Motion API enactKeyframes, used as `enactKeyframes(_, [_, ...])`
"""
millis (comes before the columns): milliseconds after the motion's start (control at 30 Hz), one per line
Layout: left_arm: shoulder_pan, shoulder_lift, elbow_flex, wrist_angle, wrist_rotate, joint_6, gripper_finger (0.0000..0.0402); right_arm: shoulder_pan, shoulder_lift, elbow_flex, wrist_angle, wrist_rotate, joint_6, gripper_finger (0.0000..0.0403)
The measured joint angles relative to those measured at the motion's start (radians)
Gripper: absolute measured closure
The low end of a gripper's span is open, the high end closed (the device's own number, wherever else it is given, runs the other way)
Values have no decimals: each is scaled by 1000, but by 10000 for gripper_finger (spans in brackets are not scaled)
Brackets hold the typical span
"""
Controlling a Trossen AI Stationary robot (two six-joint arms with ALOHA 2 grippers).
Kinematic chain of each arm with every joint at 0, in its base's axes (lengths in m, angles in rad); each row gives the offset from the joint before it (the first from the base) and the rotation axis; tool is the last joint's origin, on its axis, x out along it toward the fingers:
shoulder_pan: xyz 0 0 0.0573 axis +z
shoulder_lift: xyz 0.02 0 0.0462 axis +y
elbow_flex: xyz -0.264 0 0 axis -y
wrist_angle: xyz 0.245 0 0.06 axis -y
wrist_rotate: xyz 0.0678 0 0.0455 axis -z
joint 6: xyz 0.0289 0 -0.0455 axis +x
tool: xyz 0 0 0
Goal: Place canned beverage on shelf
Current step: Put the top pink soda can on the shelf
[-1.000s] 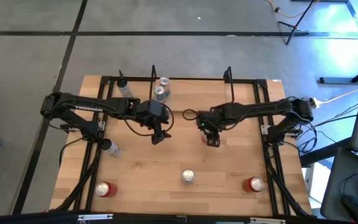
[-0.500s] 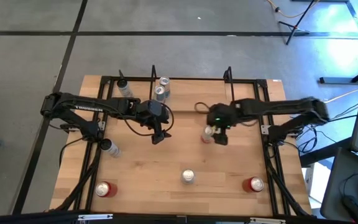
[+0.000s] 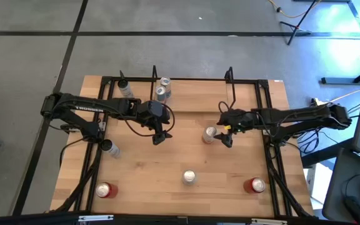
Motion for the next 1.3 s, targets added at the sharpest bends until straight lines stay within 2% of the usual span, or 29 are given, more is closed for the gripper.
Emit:
enactKeyframes(167, [0,0,0,0,-6,-1,76,0,21,-53,130,7,-50,64])
enactKeyframes(600, [0,-1,0,7,-7,-20,76,-1,149,-82,243,-3,-177,65])
enactKeyframes(700, [-5,-1,0,7,-25,-31,76,0,180,-81,252,-2,-180,88])
enactKeyframes(833, [-15,-6,0,6,-46,-46,76,0,188,-80,285,-2,-176,153])
enactKeyframes(1033, [-19,-60,0,-10,-47,-78,76,-1,170,-5,223,15,-169,154])
enactKeyframes(1300, [-19,-201,0,-35,-87,-81,76,-4,168,140,145,23,-187,154])
